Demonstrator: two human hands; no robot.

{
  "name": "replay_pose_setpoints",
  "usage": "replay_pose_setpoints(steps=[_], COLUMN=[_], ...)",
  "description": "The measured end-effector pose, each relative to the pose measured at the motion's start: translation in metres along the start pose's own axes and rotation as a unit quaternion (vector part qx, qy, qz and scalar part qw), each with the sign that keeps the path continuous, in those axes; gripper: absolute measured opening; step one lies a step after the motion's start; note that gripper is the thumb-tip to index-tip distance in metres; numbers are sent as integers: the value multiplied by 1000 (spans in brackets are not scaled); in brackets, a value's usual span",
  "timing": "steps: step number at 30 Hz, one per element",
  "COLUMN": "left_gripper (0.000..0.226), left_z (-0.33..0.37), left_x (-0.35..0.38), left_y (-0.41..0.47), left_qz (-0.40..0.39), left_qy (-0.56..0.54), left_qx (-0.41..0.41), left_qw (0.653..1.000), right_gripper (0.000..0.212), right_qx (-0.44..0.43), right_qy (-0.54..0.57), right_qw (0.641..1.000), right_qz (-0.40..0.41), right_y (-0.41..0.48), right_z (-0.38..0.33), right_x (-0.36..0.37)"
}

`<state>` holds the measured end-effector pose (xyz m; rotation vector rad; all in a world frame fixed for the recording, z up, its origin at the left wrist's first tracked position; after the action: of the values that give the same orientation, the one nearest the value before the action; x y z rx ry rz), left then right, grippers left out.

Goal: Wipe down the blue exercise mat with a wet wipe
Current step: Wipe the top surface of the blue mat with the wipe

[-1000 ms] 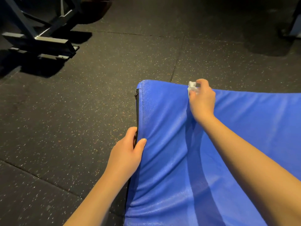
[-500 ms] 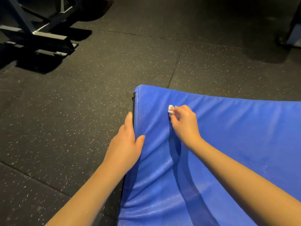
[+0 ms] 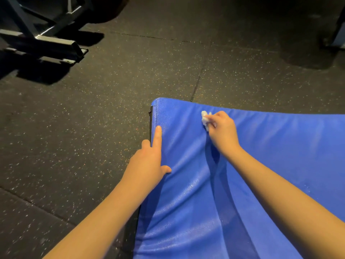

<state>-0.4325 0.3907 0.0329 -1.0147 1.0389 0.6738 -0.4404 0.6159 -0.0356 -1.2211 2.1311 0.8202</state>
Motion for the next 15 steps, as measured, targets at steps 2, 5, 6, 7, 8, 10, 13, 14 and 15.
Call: replay_pose_setpoints(steps=[2,5,6,7,8,10,13,14,15], left_gripper=[110,109,108,108,108,107,107,107,107], left_z=[0,-1,-2,-2,-1,1,0,-1,-3], left_x=[1,4,4,4,4,2,4,5,6], left_y=[0,-1,-1,0,0,0,-2,-2,-2], left_qz=[-1,-6,-6,-3,1,9,16,13,8], left_qy=[11,13,12,13,16,22,30,30,27], left_qx=[0,-5,-5,-3,1,8,11,7,2], left_qw=[1000,1000,1000,1000,1000,1000,999,999,1000], right_gripper=[23,20,21,25,30,35,32,31,31], right_qx=[31,-44,-59,-52,-21,78,186,178,145], right_qy=[0,3,3,2,-1,-12,-13,-6,0], right_qw=[999,999,998,998,999,995,979,980,986], right_qz=[11,14,14,22,34,53,87,87,79], right_y=[3,-12,-13,-9,-1,19,30,28,24], right_z=[4,-11,-11,-10,-4,12,23,17,7], right_x=[-2,5,6,5,5,3,2,4,6])
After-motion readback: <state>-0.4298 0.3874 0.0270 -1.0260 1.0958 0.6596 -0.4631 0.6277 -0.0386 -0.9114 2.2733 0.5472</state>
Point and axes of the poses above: each hand's wrist, its own y-axis towards the middle knuckle, its own x-axis out of the palm, z = x × y, the point moved 2 cm from there along y, towards the middle knuckle
